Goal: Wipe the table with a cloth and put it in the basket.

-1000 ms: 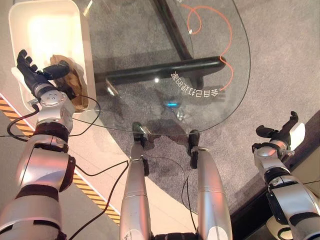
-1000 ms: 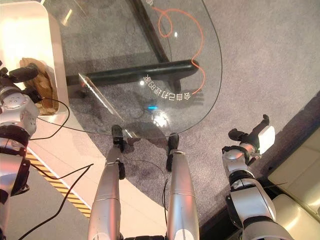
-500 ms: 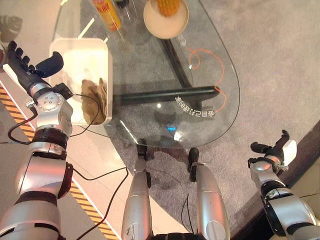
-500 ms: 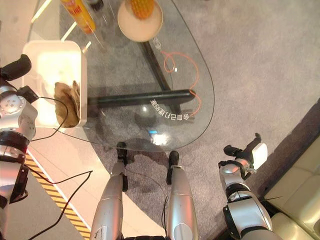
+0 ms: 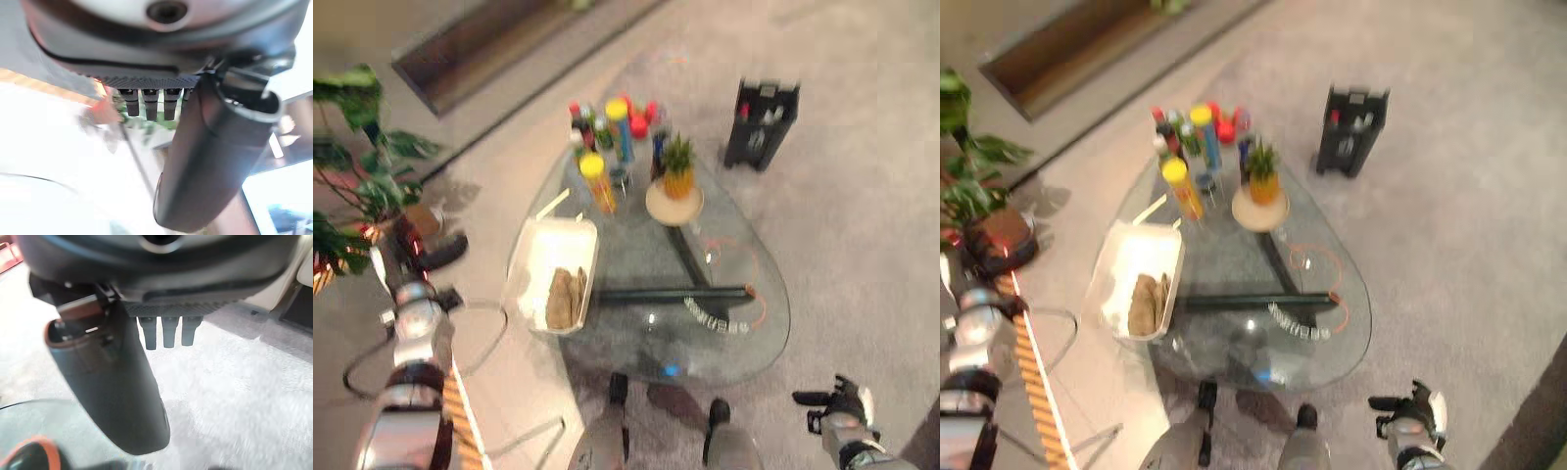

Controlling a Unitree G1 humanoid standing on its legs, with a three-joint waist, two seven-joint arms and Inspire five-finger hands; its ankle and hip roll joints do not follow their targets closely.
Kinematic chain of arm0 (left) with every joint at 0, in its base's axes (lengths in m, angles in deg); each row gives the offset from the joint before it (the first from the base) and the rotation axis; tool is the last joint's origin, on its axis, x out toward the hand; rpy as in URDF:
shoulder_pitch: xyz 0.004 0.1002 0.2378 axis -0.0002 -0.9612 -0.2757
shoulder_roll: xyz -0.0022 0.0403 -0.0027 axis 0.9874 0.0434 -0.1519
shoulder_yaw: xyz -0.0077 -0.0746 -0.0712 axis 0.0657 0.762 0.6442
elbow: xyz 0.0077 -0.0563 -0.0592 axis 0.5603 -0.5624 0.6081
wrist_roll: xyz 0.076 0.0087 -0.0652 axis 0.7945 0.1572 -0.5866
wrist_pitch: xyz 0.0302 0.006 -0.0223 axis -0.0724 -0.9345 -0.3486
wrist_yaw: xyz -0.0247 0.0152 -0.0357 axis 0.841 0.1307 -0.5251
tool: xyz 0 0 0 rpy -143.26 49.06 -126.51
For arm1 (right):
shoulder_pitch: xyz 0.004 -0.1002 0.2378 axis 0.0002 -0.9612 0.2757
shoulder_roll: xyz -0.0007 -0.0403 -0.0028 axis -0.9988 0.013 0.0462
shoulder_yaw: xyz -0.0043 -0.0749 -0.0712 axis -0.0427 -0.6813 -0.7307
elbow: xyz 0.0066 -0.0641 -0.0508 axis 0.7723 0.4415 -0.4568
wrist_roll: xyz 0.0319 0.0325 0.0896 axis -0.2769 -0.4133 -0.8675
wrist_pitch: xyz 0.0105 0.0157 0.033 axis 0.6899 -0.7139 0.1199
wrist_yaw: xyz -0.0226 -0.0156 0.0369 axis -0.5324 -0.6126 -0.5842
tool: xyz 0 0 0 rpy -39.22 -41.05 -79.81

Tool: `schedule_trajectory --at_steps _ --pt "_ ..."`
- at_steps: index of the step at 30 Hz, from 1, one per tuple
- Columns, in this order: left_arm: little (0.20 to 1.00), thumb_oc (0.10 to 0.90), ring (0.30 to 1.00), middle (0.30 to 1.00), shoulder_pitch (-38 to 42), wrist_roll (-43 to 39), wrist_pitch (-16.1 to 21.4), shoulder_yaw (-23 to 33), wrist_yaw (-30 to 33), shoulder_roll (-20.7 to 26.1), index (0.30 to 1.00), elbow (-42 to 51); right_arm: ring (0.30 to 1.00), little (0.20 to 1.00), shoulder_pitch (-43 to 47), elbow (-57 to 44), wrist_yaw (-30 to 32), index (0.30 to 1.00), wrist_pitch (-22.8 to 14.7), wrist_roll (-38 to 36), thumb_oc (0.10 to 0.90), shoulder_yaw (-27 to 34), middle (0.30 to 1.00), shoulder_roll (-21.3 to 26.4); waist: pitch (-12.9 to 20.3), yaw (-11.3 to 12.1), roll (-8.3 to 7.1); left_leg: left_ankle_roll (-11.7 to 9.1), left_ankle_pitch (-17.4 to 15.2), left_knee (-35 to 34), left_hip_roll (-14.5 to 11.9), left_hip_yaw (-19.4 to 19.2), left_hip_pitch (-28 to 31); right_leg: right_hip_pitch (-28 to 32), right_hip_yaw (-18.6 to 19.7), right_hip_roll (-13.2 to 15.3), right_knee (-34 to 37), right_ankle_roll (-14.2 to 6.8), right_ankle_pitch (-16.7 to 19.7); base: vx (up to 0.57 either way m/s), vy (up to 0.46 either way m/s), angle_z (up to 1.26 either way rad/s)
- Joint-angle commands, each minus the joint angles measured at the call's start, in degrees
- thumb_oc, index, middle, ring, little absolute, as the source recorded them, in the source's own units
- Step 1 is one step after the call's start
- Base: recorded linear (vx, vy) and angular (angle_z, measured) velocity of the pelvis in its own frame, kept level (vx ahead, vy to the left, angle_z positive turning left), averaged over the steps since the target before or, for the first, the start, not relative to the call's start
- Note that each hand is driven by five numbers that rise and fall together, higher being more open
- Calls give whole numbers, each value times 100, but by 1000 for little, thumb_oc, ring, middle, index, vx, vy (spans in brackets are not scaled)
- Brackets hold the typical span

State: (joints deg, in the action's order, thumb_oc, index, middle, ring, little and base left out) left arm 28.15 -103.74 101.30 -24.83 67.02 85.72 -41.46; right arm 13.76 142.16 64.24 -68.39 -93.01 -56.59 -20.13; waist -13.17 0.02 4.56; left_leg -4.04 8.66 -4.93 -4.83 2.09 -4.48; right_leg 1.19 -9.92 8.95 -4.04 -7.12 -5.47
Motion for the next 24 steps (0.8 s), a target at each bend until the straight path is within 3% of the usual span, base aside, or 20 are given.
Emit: schedule_trajectory --at_steps 1,8,18,24 --pt "900 800 900 900 66 703 253 261 -191 153 900 -244 900 900 -192 193 -138 900 69 586 800 -59 900 63 437 88 -206 154 -708 -7 394 -265 352 -218 300 -126 363 101 584 94 1 13" --pt "900 800 900 900 -587 1094 31 144 -688 -298 900 -897 900 900 -424 227 -317 900 261 1289 800 -272 900 -110 771 104 -262 112 -827 -7 305 -393 614 166 195 -104 673 51 648 66 0 2" --pt "900 800 900 900 -1231 1816 -501 -201 -1372 -1192 900 -2002 900 900 -469 430 -662 900 583 1895 800 -412 900 -248 889 87 -303 83 -882 -7 211 -549 844 415 139 -99 845 59 700 28 16 -5" --pt "900 800 900 900 -1326 2574 -1371 -689 -1879 -1595 900 -2344 900 900 -446 608 -823 900 834 2088 800 -538 900 -409 883 43 -324 97 -906 -7 188 -584 904 458 119 -103 840 71 693 11 3 -2"
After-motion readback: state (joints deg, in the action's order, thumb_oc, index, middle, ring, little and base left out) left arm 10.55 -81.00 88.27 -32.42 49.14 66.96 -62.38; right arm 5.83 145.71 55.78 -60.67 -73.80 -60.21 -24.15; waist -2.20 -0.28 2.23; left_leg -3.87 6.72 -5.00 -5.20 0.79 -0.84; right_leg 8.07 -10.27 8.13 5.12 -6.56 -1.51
